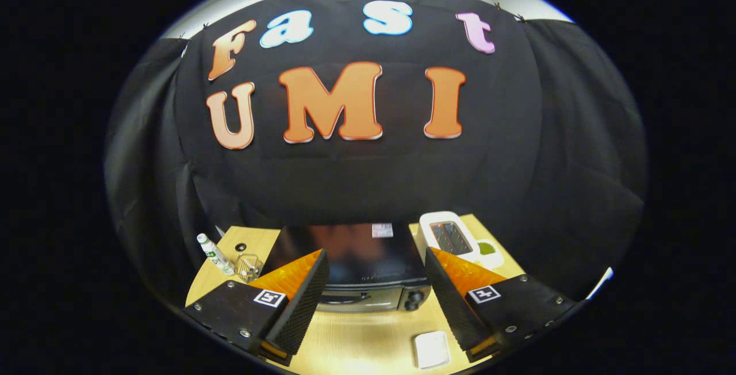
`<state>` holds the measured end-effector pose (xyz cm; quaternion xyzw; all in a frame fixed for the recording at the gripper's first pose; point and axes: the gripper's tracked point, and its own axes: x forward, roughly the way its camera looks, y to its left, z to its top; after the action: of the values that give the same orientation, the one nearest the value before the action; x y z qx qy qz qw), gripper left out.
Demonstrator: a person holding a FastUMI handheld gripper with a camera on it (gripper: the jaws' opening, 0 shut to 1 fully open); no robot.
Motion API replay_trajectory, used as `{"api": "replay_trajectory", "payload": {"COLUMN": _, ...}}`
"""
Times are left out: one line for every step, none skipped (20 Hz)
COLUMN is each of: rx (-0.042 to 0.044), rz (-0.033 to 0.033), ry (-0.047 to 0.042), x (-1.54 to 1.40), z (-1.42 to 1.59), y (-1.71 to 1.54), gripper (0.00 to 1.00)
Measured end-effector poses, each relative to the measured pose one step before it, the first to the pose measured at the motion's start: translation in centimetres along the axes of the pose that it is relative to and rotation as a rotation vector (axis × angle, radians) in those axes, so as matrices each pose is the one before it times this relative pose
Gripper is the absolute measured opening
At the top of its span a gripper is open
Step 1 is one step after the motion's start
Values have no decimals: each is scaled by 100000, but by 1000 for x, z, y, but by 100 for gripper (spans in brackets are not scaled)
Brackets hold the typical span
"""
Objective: Open the toaster oven, put the food inside, and close the toaster oven door.
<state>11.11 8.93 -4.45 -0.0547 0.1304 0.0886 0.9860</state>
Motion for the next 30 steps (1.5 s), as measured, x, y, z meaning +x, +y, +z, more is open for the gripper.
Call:
{"api": "replay_trajectory", "payload": {"rx": -537, "rz": -207, "ry": -2778, "x": -589, "z": 1633, "y": -41, "gripper": 99}}
{"api": "replay_trajectory", "payload": {"rx": -378, "rz": -409, "ry": -2411, "x": -535, "z": 1409, "y": -87, "gripper": 99}}
{"api": "replay_trajectory", "payload": {"rx": -881, "rz": -447, "ry": -2638, "x": -325, "z": 1287, "y": -72, "gripper": 99}}
{"api": "replay_trajectory", "payload": {"rx": -905, "rz": -509, "ry": -2703, "x": -357, "z": 1249, "y": -113, "gripper": 99}}
{"api": "replay_trajectory", "payload": {"rx": -106, "rz": -84, "ry": -2139, "x": -328, "z": 1063, "y": 71, "gripper": 99}}
{"api": "replay_trajectory", "payload": {"rx": 726, "rz": 899, "ry": -1205, "x": -298, "z": 678, "y": 351, "gripper": 99}}
{"api": "replay_trajectory", "payload": {"rx": 34, "rz": -208, "ry": -520, "x": -127, "z": 295, "y": 262, "gripper": 99}}
{"api": "replay_trajectory", "payload": {"rx": -701, "rz": -897, "ry": -521, "x": 26, "z": 127, "y": -64, "gripper": 99}}
{"api": "replay_trajectory", "payload": {"rx": -169, "rz": -678, "ry": -561, "x": 85, "z": 72, "y": -134, "gripper": 99}}
{"api": "replay_trajectory", "payload": {"rx": 378, "rz": -790, "ry": -505, "x": 85, "z": -26, "y": 138, "gripper": 99}}
{"api": "replay_trajectory", "payload": {"rx": 915, "rz": 385, "ry": -107, "x": -166, "z": 57, "y": 239, "gripper": 99}}
{"api": "replay_trajectory", "payload": {"rx": 380, "rz": 260, "ry": 229, "x": -114, "z": 23, "y": 246, "gripper": 99}}
{"api": "replay_trajectory", "payload": {"rx": -429, "rz": -425, "ry": 78, "x": 115, "z": -244, "y": -131, "gripper": 99}}
{"api": "replay_trajectory", "payload": {"rx": -445, "rz": -356, "ry": 92, "x": 53, "z": -78, "y": -17, "gripper": 99}}
{"api": "replay_trajectory", "payload": {"rx": 334, "rz": 508, "ry": 361, "x": 15, "z": 4, "y": 327, "gripper": 99}}
{"api": "replay_trajectory", "payload": {"rx": 306, "rz": 326, "ry": 325, "x": -82, "z": -3, "y": 211, "gripper": 99}}
{"api": "replay_trajectory", "payload": {"rx": -130, "rz": 259, "ry": -120, "x": 13, "z": 15, "y": 28, "gripper": 99}}
{"api": "replay_trajectory", "payload": {"rx": 35, "rz": 148, "ry": -15, "x": -41, "z": 26, "y": 51, "gripper": 99}}
{"api": "replay_trajectory", "payload": {"rx": 394, "rz": 245, "ry": 107, "x": 42, "z": -92, "y": 197, "gripper": 99}}
{"api": "replay_trajectory", "payload": {"rx": 445, "rz": 89, "ry": 368, "x": -31, "z": 16, "y": 122, "gripper": 99}}
{"api": "replay_trajectory", "payload": {"rx": 618, "rz": 76, "ry": 181, "x": -48, "z": -44, "y": -33, "gripper": 99}}
{"api": "replay_trajectory", "payload": {"rx": 254, "rz": -173, "ry": 181, "x": -162, "z": 11, "y": 3, "gripper": 99}}
{"api": "replay_trajectory", "payload": {"rx": 64, "rz": -127, "ry": -62, "x": -49, "z": 109, "y": -36, "gripper": 99}}
{"api": "replay_trajectory", "payload": {"rx": 70, "rz": -231, "ry": 73, "x": -72, "z": 95, "y": 40, "gripper": 99}}
{"api": "replay_trajectory", "payload": {"rx": 259, "rz": 94, "ry": -5, "x": -25, "z": -20, "y": 86, "gripper": 99}}
{"api": "replay_trajectory", "payload": {"rx": 372, "rz": 98, "ry": -381, "x": -78, "z": 106, "y": 117, "gripper": 99}}
{"api": "replay_trajectory", "payload": {"rx": 373, "rz": -110, "ry": -251, "x": 94, "z": 99, "y": 76, "gripper": 99}}
{"api": "replay_trajectory", "payload": {"rx": 249, "rz": -88, "ry": -214, "x": 105, "z": 115, "y": 86, "gripper": 99}}
{"api": "replay_trajectory", "payload": {"rx": 62, "rz": -84, "ry": 65, "x": -11, "z": -59, "y": 68, "gripper": 99}}
{"api": "replay_trajectory", "payload": {"rx": -136, "rz": -85, "ry": 205, "x": -50, "z": -25, "y": 43, "gripper": 99}}
